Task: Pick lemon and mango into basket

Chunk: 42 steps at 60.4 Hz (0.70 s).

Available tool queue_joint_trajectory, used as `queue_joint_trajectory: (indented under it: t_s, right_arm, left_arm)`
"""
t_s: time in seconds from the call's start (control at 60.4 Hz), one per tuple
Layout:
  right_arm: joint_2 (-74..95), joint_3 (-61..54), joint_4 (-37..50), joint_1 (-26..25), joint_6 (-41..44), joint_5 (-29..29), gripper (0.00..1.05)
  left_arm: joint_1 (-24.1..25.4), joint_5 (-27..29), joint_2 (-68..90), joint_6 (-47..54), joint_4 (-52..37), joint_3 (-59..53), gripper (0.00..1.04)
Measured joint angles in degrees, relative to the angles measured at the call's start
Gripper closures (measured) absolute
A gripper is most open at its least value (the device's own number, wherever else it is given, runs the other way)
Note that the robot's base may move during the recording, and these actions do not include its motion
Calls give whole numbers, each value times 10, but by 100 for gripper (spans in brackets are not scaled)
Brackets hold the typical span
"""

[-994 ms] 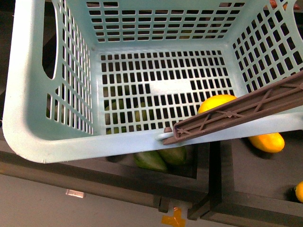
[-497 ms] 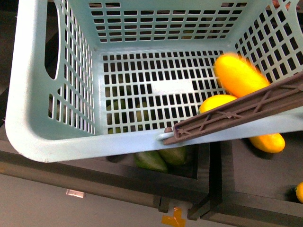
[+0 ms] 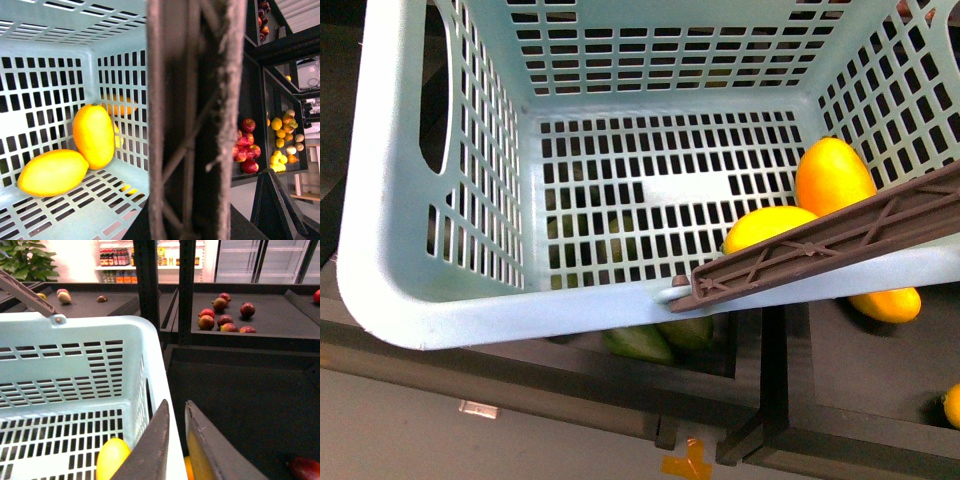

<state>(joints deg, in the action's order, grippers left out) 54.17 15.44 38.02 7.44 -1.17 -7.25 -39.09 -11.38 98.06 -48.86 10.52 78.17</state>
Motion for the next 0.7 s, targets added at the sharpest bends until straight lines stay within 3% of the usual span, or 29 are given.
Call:
queue_joint_trajectory:
  t_s: [0.066,0.265,0.331,0.696]
  right_arm:
    - [-18,-19,0,-8,4,7,103]
    - [-76,-63,-10,-27,8,28,103]
    - [-105,-80,-23,-61,8,68,103]
    - [-243,-131,-110,-73,8,71,103]
  left_arm:
    - [0,0,0,0,0,0,100]
    - [0,7,0,1,0,0,100]
    - [0,6,0,2,0,0,100]
    - [0,4,0,1,0,0,100]
